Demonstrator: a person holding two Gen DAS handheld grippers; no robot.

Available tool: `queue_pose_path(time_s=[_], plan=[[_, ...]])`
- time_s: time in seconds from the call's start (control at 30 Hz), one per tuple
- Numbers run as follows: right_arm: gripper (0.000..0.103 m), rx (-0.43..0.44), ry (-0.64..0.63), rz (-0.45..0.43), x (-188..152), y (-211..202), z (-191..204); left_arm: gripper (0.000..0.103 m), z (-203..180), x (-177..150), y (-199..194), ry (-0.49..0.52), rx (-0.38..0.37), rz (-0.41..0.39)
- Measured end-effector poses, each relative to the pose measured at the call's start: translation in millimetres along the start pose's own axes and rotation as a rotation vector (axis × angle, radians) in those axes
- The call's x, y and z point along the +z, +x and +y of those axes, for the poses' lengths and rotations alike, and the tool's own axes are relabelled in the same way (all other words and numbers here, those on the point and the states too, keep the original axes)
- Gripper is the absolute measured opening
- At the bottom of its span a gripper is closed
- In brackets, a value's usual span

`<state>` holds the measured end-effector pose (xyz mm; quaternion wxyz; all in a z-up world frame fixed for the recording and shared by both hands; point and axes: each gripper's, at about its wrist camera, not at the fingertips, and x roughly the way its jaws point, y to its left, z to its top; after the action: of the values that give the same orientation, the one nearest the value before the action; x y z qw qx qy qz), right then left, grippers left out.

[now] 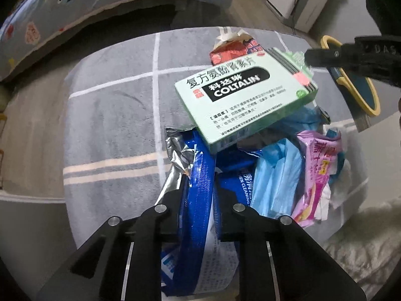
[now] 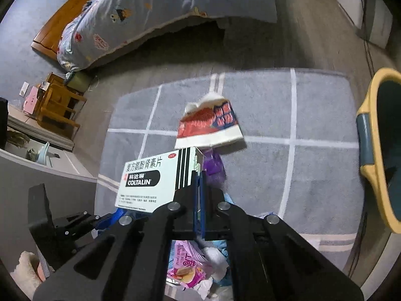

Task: Collect trash
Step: 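Grasp the blue snack wrapper with the left gripper while the right grasps the COLTALIN box, then drop the COLTALIN box into the bin with the right gripper while the left drops the blue wrapper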

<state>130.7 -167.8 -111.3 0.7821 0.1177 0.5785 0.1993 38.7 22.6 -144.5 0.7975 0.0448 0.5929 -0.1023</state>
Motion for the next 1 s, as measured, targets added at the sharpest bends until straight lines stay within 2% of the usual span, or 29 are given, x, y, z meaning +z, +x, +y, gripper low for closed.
queue_pose_path(time_s=[0.13, 0.23, 0.43, 0.63, 0.77, 0.87, 1.0], plan=[[0.001, -0.021, -0.01, 0.004, -1.3, 2.7, 2.6, 0.018, 0.6, 0.4, -10.4, -0.001, 0.003, -0.024], [0.001, -0.025, 0.011, -0.027, 1.9, -5.0, -1.6, 0.018, 6.8, -1.1, -15.3, -0.019, 0.015, -0.028], [0.0, 0.008, 0.053, -0.081, 10.1, -28.9, -11.9, 0.018, 19.0, 2.0, -18.0, -0.058, 0.014, -0.048], [0.0, 0.012, 0.01, -0.146, 14.1, -61.8, -2.4, 0.018, 18.0, 7.0, -31.0, -0.056, 0.027, -0.103], [0.0, -0.031, -0.071, -0.196, 15.9, -85.5, 12.8, 0.018, 15.8, 13.3, -52.0, -0.054, 0.021, -0.171], [0.0, -0.076, -0.114, -0.219, 16.3, -99.0, 19.2, 0.018, 6.4, 23.4, -67.8, -0.014, 0.038, -0.224], [0.0, -0.139, -0.127, -0.241, 16.6, -114.2, 17.7, 0.018, -2.4, 37.9, -87.2, 0.014, 0.042, -0.277]])
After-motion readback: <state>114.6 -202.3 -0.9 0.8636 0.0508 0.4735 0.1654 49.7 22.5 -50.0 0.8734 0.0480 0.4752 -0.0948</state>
